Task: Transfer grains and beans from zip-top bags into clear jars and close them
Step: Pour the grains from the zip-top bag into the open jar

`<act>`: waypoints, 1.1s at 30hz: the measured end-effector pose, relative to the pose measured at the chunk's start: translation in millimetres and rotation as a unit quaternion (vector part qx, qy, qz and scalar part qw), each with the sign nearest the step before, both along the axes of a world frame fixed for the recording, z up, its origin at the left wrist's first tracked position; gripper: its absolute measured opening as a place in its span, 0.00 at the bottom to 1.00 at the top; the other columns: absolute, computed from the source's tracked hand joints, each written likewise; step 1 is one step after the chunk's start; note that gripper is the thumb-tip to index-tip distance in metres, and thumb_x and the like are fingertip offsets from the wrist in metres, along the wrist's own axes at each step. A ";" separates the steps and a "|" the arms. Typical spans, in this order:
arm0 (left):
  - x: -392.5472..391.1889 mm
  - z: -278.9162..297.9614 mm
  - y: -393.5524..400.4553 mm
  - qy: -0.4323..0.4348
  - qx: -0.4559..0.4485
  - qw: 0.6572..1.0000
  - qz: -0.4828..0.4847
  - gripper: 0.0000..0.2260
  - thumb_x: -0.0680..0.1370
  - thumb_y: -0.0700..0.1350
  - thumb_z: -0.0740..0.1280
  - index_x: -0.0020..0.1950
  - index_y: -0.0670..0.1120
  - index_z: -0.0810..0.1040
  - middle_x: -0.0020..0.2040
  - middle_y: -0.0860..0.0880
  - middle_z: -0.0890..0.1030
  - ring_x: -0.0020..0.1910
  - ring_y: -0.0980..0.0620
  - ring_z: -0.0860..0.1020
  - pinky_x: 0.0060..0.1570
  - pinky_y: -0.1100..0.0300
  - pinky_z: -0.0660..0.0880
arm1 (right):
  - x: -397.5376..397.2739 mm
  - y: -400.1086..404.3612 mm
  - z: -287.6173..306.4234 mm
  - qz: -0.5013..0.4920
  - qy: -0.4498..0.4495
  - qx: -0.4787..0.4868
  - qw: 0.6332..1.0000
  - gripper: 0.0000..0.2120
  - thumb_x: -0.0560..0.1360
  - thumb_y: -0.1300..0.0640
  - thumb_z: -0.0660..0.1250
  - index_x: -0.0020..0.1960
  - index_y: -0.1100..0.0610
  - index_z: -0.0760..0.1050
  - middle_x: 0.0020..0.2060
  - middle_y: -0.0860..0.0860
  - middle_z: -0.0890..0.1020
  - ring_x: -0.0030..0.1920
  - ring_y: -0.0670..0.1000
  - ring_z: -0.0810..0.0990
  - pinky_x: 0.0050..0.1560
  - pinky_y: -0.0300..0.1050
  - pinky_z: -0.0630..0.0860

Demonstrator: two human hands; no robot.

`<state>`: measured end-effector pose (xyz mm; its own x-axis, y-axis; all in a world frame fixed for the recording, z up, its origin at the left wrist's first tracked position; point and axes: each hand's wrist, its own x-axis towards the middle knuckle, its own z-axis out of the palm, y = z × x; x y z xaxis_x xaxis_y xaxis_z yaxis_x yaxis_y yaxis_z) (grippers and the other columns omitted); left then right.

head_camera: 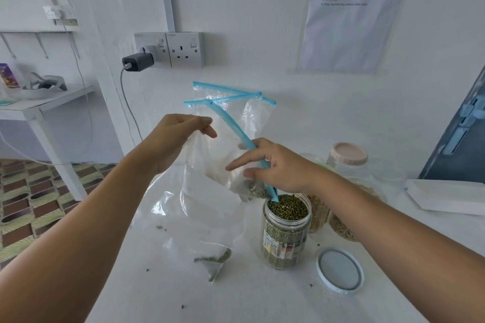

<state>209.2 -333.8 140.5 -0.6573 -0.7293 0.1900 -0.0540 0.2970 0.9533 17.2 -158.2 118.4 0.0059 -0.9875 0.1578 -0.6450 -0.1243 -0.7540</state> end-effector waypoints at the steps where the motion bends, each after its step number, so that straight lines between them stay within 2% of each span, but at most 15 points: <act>1: 3.6 -3.5 -1.8 0.019 0.011 1.000 0.007 0.15 0.82 0.50 0.70 0.40 0.46 0.89 0.43 0.47 0.83 0.49 0.42 0.77 0.61 0.46 0.75 | -4.0 1.6 -4.3 -0.005 0.010 0.010 1.000 0.15 0.80 0.54 0.72 0.55 0.33 0.84 0.62 0.43 0.74 0.68 0.42 0.72 0.68 0.34 0.66; 4: 13.8 -10.9 -6.1 0.059 0.042 0.997 0.015 0.14 0.76 0.54 0.76 0.40 0.44 0.88 0.42 0.44 0.80 0.46 0.42 0.73 0.55 0.49 0.71 | -12.4 6.0 -13.6 -0.005 0.025 0.050 0.998 0.13 0.79 0.55 0.73 0.56 0.36 0.85 0.59 0.35 0.79 0.65 0.41 0.76 0.66 0.33 0.69; 6: 18.3 -14.7 -9.3 0.065 0.048 0.997 0.018 0.16 0.72 0.57 0.78 0.40 0.44 0.88 0.43 0.43 0.79 0.47 0.42 0.72 0.56 0.48 0.71 | -16.0 4.9 -18.2 -0.019 0.031 0.053 0.998 0.13 0.80 0.57 0.72 0.56 0.38 0.85 0.60 0.38 0.82 0.64 0.43 0.79 0.70 0.42 0.73; 9: 20.4 -18.4 -13.0 0.066 0.049 0.996 0.034 0.15 0.77 0.54 0.73 0.41 0.43 0.88 0.45 0.41 0.80 0.48 0.41 0.74 0.57 0.47 0.73 | -17.2 -0.6 -17.0 -0.054 0.054 0.040 0.996 0.14 0.81 0.58 0.70 0.54 0.38 0.86 0.58 0.43 0.85 0.60 0.47 0.82 0.66 0.54 0.78; 11: 20.8 -19.3 -14.9 0.071 0.045 0.995 0.056 0.15 0.81 0.50 0.70 0.40 0.44 0.88 0.44 0.42 0.81 0.48 0.42 0.75 0.57 0.48 0.74 | -15.3 -3.3 -11.9 -0.067 0.057 0.036 0.995 0.15 0.82 0.59 0.68 0.53 0.40 0.86 0.56 0.43 0.86 0.56 0.46 0.84 0.63 0.53 0.80; 14: 24.9 -19.5 -18.7 0.078 0.051 0.992 0.088 0.16 0.82 0.48 0.69 0.38 0.45 0.88 0.42 0.45 0.83 0.47 0.42 0.76 0.60 0.47 0.76 | -10.9 -8.8 1.1 -0.076 0.050 0.019 0.996 0.18 0.82 0.62 0.65 0.52 0.41 0.87 0.57 0.43 0.86 0.54 0.43 0.84 0.62 0.51 0.81; 17: 31.7 -21.7 -21.6 0.089 0.050 0.989 0.103 0.16 0.82 0.47 0.69 0.37 0.46 0.88 0.44 0.48 0.85 0.51 0.44 0.79 0.65 0.48 0.75 | -7.1 -15.9 16.5 -0.082 0.063 -0.001 0.995 0.23 0.80 0.63 0.62 0.49 0.37 0.86 0.56 0.46 0.86 0.52 0.51 0.85 0.57 0.54 0.83; 19: 35.9 -23.1 -20.3 0.103 0.057 0.987 0.112 0.18 0.83 0.45 0.68 0.35 0.46 0.88 0.45 0.52 0.87 0.53 0.47 0.80 0.63 0.54 0.76 | -5.8 -20.0 25.3 -0.083 0.073 -0.008 0.994 0.23 0.81 0.64 0.61 0.49 0.38 0.87 0.53 0.46 0.86 0.50 0.47 0.85 0.53 0.47 0.83; 21: 38.9 -24.7 -19.4 0.111 0.053 0.985 0.118 0.18 0.83 0.45 0.68 0.35 0.47 0.88 0.46 0.54 0.87 0.55 0.49 0.80 0.62 0.59 0.75 | -1.3 -21.3 31.7 -0.079 0.092 -0.010 0.993 0.22 0.82 0.65 0.60 0.52 0.43 0.87 0.47 0.44 0.85 0.44 0.36 0.82 0.43 0.32 0.77; 22: 40.1 -25.2 -18.2 0.114 0.050 0.985 0.118 0.18 0.83 0.44 0.68 0.35 0.47 0.88 0.46 0.55 0.87 0.56 0.50 0.80 0.61 0.60 0.74 | 0.5 -22.3 33.6 -0.081 0.099 -0.015 0.992 0.21 0.82 0.65 0.60 0.52 0.44 0.87 0.46 0.45 0.84 0.41 0.35 0.82 0.39 0.29 0.75; 23: 41.7 -25.5 -17.5 0.118 0.046 0.985 0.118 0.18 0.83 0.44 0.68 0.35 0.48 0.88 0.46 0.55 0.87 0.55 0.51 0.80 0.63 0.60 0.73 | 0.8 -23.9 34.2 -0.088 0.099 -0.026 0.991 0.22 0.82 0.65 0.59 0.52 0.44 0.87 0.46 0.46 0.85 0.42 0.37 0.82 0.38 0.32 0.75; 26: 46.0 -25.5 -17.9 0.126 0.037 0.984 0.122 0.16 0.82 0.46 0.69 0.37 0.48 0.89 0.49 0.56 0.87 0.59 0.51 0.79 0.73 0.54 0.67 | 1.2 -29.0 36.9 -0.099 0.098 -0.047 0.989 0.23 0.80 0.65 0.58 0.49 0.42 0.87 0.48 0.48 0.85 0.48 0.54 0.85 0.48 0.47 0.81; 28: 48.2 -24.7 -17.7 0.133 0.030 0.983 0.120 0.15 0.82 0.46 0.69 0.37 0.48 0.89 0.51 0.57 0.87 0.61 0.52 0.79 0.75 0.53 0.65 | 1.1 -32.4 38.6 -0.105 0.102 -0.062 0.987 0.24 0.79 0.66 0.58 0.47 0.41 0.86 0.44 0.46 0.85 0.47 0.61 0.85 0.49 0.54 0.82; 30: 49.1 -24.2 -17.8 0.144 0.023 0.981 0.126 0.15 0.82 0.46 0.70 0.37 0.49 0.89 0.51 0.58 0.87 0.63 0.55 0.78 0.75 0.54 0.63 | 1.7 -34.6 42.7 -0.110 0.103 -0.085 0.985 0.24 0.79 0.67 0.58 0.47 0.41 0.85 0.40 0.43 0.83 0.47 0.63 0.85 0.48 0.53 0.80; 33: 50.2 -24.3 -15.8 0.154 0.019 0.978 0.137 0.15 0.82 0.46 0.70 0.36 0.52 0.89 0.50 0.61 0.87 0.62 0.61 0.76 0.72 0.56 0.60 | 4.2 -38.8 46.4 -0.109 0.121 -0.101 0.981 0.23 0.79 0.67 0.58 0.51 0.45 0.86 0.43 0.37 0.80 0.45 0.57 0.85 0.48 0.49 0.80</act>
